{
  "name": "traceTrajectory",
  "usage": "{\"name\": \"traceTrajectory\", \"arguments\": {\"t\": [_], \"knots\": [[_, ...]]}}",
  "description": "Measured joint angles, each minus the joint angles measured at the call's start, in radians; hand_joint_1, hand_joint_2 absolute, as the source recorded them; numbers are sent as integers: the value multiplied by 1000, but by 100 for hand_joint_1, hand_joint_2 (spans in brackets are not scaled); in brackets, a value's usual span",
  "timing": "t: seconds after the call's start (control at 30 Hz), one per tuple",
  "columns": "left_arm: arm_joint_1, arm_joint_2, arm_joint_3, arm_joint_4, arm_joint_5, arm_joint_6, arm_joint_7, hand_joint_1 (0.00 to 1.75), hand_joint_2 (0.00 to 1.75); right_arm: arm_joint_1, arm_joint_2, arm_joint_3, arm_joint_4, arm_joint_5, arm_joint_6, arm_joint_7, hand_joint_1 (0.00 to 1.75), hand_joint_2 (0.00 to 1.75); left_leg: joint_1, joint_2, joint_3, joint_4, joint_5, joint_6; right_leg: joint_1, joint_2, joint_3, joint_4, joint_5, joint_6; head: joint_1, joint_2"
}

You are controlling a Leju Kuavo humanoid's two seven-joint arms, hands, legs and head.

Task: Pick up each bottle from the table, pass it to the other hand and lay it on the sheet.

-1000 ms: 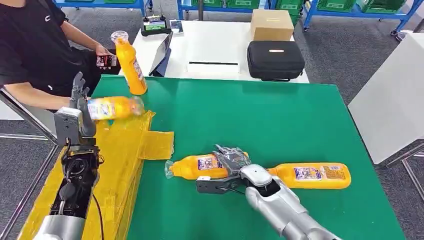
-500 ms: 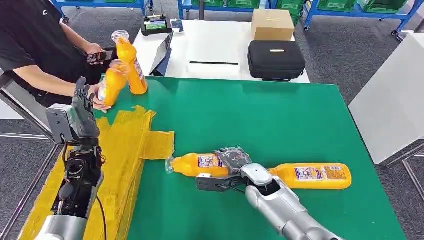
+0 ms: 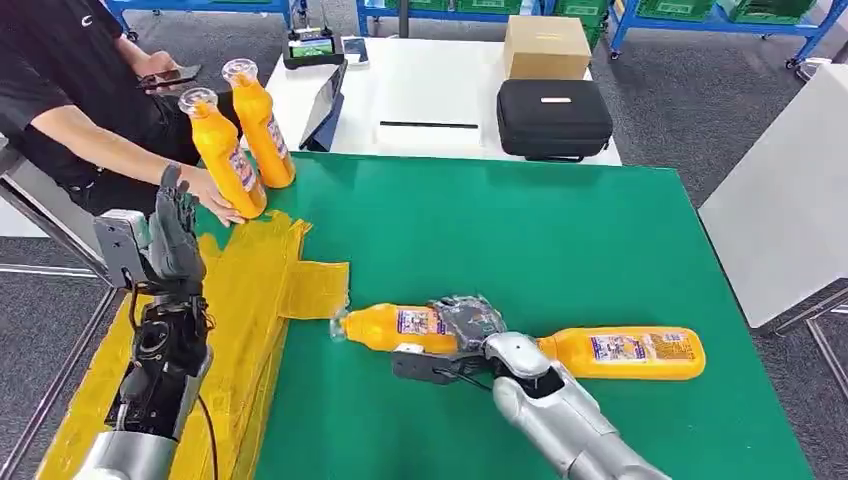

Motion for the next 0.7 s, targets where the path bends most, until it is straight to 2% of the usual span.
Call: {"name": "traceTrajectory", "arguments": {"t": [0.1,0.23,0.37,0.7], "knots": [[33,-13,1,9,172,-88,33,0,175,39,-4,-66,-118,-93,-71,-37,175,175,0,0,-6,0,1,1,-1,0,-6,0,2,2,0,0],[54,-52,-1,32,349,-178,53,0,175,33,21,-148,-216,-168,-148,-70,175,175,0,-1,-7,0,1,1,-1,0,-6,0,1,2,0,0],[48,-80,-29,46,396,-162,49,0,175,17,64,-185,-231,-193,-184,-84,175,175,0,0,-7,0,1,1,-1,0,-7,0,1,2,0,0],[53,-100,-94,18,355,-81,18,0,175,12,132,-220,-227,-230,-249,-129,175,175,0,-1,-9,0,1,1,0,0,-8,0,1,2,0,0]]}}
